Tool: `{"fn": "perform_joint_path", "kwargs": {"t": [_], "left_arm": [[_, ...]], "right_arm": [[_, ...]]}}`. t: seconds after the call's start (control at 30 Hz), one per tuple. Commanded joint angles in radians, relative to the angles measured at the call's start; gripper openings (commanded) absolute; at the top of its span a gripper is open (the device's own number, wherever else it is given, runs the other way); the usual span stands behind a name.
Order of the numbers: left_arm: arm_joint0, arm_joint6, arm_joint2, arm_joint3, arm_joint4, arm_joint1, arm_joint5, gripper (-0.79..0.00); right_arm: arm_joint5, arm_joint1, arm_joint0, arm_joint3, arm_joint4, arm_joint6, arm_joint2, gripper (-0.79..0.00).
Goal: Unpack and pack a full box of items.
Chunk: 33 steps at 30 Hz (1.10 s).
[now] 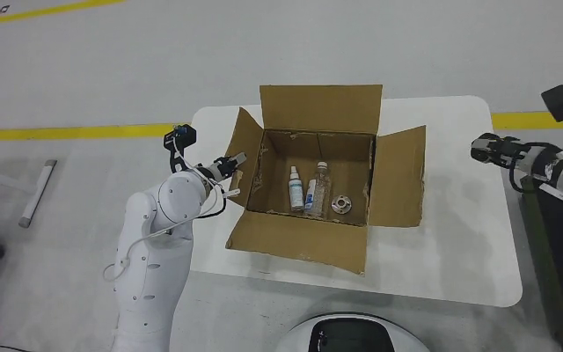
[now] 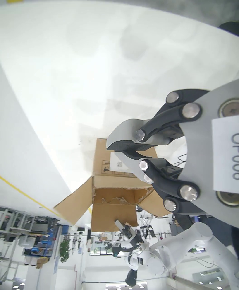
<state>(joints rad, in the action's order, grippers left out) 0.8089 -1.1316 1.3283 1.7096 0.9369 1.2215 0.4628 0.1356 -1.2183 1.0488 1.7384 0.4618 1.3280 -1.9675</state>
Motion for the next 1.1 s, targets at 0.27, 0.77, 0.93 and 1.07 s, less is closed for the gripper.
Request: {"fn": "perform_joint_path", "kwargs": {"t": [0.27,0.77,0.93,1.07], "left_arm": [[0.000,0.000,0.000,0.000,0.000,0.000,0.000,0.000],[0.000,0.000,0.000,0.000,0.000,0.000,0.000,0.000],[0.043,0.065,0.029,0.048,-0.014,-0.003,-0.016,0.000],[0.093,0.094,0.080,0.134,-0.029,-0.009,-0.016,0.000]], "right_arm": [[-0.069,-0.008,-0.046,-0.098,-0.169,-0.021,0.257,-0.785],[-0.101,0.004,-0.072,-0.046,-0.313,-0.003,0.401,-0.785],[-0.065,0.001,-0.127,-0.045,-0.217,-0.034,0.541,-0.785],[-0.034,-0.005,-0.174,-0.077,-0.132,-0.050,0.655,-0.785]]}}
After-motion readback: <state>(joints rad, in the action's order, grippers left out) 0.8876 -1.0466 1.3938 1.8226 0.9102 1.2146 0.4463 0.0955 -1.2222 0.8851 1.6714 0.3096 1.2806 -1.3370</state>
